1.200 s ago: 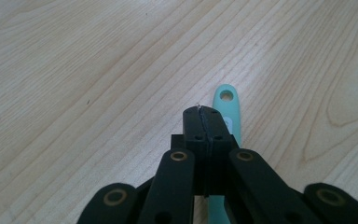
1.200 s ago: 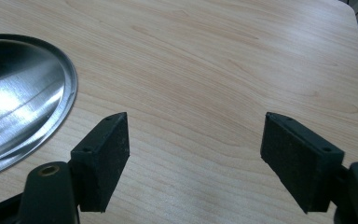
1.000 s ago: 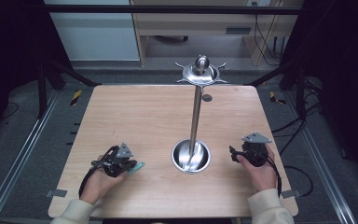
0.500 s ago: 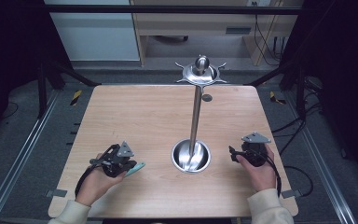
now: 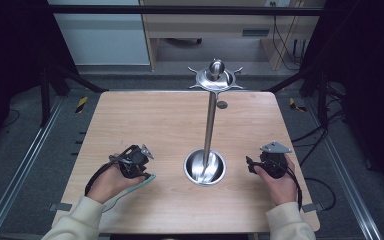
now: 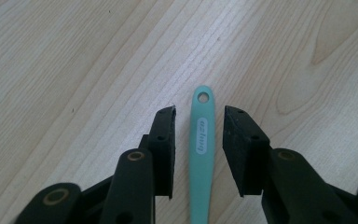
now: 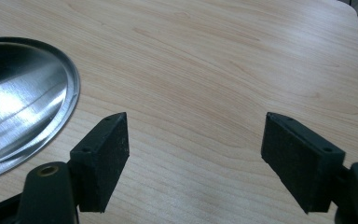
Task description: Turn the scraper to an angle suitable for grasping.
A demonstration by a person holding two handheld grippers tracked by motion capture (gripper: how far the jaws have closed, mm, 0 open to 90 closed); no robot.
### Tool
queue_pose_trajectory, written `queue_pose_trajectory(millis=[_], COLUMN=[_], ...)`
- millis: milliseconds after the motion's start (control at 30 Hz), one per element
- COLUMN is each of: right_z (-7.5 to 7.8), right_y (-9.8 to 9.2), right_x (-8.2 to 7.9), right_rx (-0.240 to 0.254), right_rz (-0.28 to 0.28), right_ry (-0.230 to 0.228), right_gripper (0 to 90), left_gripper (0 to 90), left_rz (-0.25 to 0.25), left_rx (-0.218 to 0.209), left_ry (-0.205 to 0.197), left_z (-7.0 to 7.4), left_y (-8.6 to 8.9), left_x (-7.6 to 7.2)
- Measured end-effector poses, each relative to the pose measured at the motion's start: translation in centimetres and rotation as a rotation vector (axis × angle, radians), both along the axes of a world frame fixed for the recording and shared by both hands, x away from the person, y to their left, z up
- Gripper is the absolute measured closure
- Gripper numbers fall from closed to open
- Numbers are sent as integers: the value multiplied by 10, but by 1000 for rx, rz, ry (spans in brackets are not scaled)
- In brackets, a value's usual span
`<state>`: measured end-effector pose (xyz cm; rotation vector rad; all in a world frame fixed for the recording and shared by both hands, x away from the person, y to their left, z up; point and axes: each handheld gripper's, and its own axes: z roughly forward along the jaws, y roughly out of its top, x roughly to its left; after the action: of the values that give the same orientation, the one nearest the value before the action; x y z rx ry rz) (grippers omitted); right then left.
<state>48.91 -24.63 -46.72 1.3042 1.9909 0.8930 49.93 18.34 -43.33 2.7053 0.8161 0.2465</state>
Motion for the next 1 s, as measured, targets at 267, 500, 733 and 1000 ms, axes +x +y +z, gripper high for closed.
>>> queue_pose_trajectory(millis=[267, 500, 733, 1000], right_z=[0, 0, 0, 1], right_y=[0, -1, 0, -1], right_x=[0, 0, 0, -1], right_rx=[5, 5, 2, 3], right_rz=[5, 7, 5, 6], right_ry=[-1, -1, 1, -1], right_gripper=[235, 233, 233, 233], left_gripper=[647, 649, 668, 701], left_rz=[-21, -37, -43, -36], left_rx=[44, 70, 98, 109], left_ry=[64, 92, 100, 106], left_z=[-7, -16, -21, -25], left_y=[-10, -12, -16, -16], left_x=[6, 9, 10, 13])
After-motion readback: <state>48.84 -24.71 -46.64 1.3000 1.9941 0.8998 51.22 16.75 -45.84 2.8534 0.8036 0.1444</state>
